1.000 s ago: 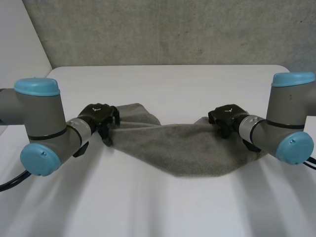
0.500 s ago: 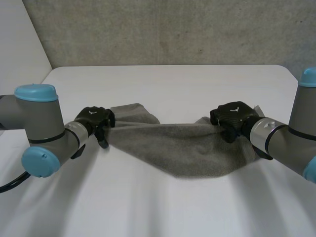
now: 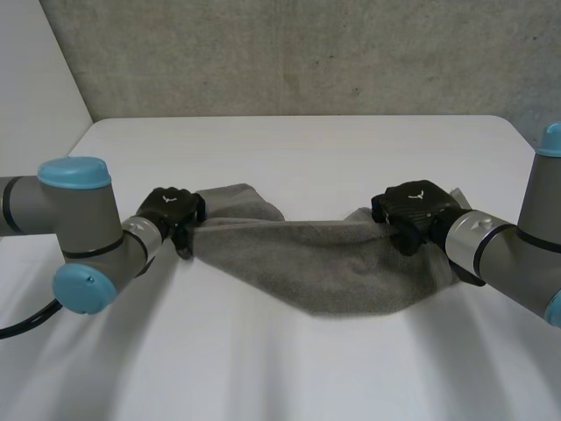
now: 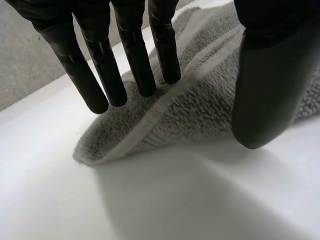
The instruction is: Fold the towel.
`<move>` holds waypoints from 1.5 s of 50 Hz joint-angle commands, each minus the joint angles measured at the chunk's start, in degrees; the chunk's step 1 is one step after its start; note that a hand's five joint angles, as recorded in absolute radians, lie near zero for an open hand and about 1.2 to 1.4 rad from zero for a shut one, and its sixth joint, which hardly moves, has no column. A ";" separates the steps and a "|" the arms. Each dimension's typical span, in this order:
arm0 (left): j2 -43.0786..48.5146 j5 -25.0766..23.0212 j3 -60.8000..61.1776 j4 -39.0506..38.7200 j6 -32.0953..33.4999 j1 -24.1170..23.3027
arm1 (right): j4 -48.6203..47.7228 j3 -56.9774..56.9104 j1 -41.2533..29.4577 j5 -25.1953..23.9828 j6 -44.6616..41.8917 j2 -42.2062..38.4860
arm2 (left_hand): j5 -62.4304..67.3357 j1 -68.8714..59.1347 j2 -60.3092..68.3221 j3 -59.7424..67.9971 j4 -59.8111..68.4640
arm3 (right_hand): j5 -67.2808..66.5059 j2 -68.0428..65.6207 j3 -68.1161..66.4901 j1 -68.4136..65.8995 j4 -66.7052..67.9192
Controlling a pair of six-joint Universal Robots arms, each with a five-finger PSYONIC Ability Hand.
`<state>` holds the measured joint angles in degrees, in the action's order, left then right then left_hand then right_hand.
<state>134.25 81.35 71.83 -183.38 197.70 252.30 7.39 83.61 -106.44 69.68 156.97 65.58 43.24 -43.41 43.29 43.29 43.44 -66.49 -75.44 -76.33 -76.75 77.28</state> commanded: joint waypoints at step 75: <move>-12.96 2.50 -26.30 -7.78 -6.98 0.91 | -21.54 -35.97 1.50 8.72 -17.67 -5.46 | 26.76 -36.59 36.71 36.71 36.56 | -3.51 -4.56 -3.67 -3.25 2.72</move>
<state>120.61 82.57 56.32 -186.97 191.92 253.52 5.24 50.99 -104.84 75.42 140.44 60.87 86.45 -84.40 87.16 88.54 87.50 -67.22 -76.85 -77.20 -76.84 77.29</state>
